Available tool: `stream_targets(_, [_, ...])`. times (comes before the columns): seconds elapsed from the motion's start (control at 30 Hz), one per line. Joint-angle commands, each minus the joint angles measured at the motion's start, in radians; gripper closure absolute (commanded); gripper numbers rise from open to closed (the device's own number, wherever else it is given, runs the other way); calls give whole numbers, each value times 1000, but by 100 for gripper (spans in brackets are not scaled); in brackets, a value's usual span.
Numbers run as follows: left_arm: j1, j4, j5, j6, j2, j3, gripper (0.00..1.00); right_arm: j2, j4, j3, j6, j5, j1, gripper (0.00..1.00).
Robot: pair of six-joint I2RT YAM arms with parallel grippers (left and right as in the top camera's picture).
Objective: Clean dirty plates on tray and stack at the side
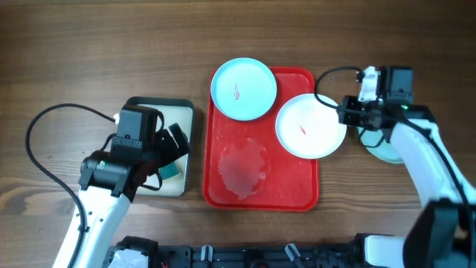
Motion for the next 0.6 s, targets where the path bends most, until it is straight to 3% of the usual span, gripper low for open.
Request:
stream_targets(0.0, [6,2,8,12,-1,14,0,103,12,-8,-61,-7,2,64])
stream_targets(0.1, [6,2,8,12,-1,14,0,126,-8,-8,-32,-15,2,74])
stream_targets(0.13, [6,3,8,12,-1,14,0,124,-15,-8,-32,-16,2,87])
stream_targets(0.2, [6,2,8,12,-1,14,0,116,-49,-8,-23,-23,2,96])
stream_targets(0.4, [6,2,8,12,-1,14,0,36,-235,-8,77,-116,8,96])
stream_targets(0.5, [6,2,8,12,-1,14,0,18,-377,-11,157,-119,72,96])
stream_targets(0.57, [6,2,8,12,-1,14,0,18,-385,-41,260,-103,143,96])
